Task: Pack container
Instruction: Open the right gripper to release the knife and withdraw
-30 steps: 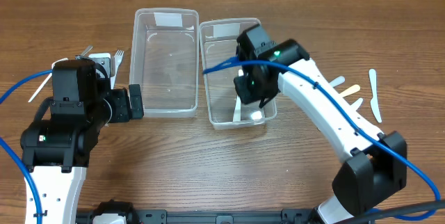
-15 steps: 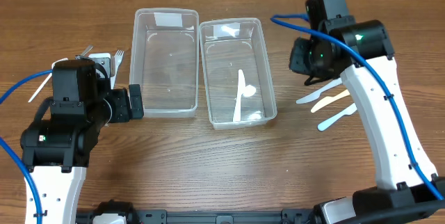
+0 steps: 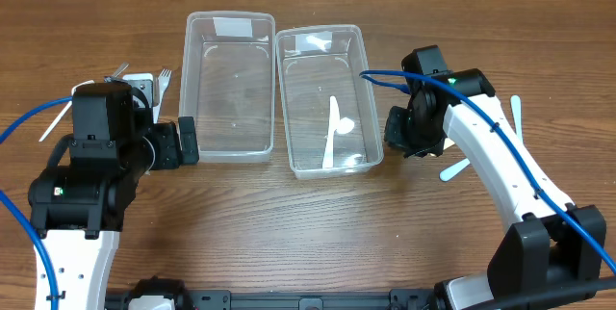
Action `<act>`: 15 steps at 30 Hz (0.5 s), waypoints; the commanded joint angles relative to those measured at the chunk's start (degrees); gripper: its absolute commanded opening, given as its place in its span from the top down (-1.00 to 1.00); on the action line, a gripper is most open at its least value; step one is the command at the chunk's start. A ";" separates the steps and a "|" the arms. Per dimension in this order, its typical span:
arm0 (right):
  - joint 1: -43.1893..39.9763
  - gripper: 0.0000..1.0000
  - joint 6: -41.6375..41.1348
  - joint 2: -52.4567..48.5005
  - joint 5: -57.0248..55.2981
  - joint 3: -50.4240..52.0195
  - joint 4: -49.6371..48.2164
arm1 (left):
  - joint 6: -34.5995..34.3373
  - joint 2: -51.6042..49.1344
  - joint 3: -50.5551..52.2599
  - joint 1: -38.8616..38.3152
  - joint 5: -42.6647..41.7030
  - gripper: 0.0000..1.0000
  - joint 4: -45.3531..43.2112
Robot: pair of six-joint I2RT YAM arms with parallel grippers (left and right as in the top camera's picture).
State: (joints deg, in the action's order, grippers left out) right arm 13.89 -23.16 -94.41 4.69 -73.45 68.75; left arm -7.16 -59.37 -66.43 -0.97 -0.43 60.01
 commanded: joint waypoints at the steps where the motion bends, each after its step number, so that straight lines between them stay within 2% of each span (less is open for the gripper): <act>1: -0.04 0.63 4.07 0.11 6.43 0.44 -0.04 | -0.15 -0.20 -1.40 0.59 -0.26 -1.00 -0.26; 15: -0.04 0.60 3.63 0.09 5.01 0.76 1.27 | -0.13 -0.20 -1.40 0.59 -0.24 -1.00 -0.24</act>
State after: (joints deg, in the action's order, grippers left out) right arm 13.91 -19.49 -94.41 10.48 -73.30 70.24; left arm -7.16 -59.37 -66.43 -0.97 -0.43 60.01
